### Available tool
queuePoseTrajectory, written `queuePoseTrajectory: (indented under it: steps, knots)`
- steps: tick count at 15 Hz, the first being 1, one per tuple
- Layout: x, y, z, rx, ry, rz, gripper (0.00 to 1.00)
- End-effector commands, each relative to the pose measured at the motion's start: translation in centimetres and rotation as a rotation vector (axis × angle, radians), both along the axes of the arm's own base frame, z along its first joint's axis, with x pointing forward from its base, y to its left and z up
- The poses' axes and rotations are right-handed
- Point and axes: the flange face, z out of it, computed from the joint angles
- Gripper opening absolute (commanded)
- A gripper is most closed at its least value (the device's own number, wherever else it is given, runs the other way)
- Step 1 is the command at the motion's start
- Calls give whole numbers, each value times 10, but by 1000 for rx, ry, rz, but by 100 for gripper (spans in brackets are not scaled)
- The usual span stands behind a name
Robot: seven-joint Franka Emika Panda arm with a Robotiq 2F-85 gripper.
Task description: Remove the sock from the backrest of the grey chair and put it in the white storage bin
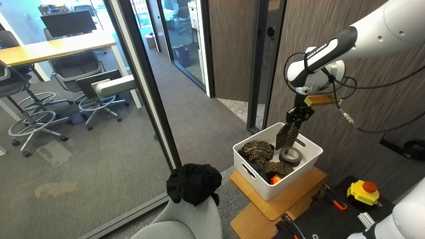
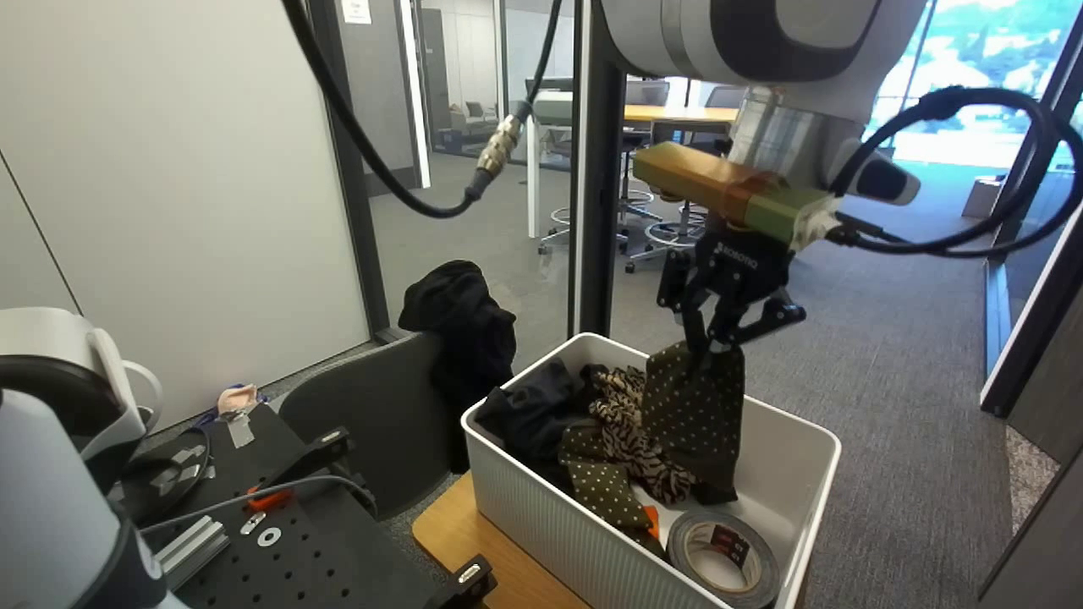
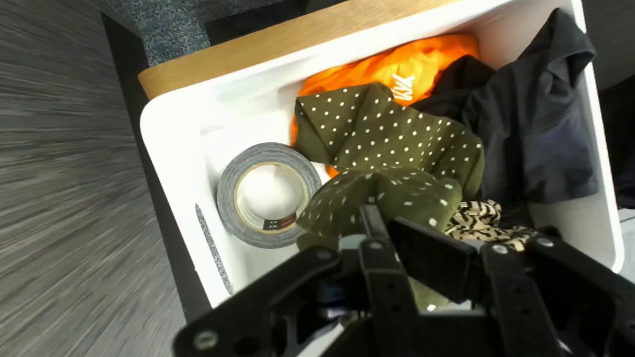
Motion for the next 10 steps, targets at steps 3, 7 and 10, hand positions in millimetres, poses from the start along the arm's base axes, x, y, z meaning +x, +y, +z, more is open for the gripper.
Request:
queuePoseTrajectory:
  steps: [3, 7, 10]
  knots:
    - [13, -19, -60, 25, 42, -100, 9]
    - [19, -24, -81, 43, 63, -137, 9]
    - [24, -28, -86, 44, 66, -152, 9]
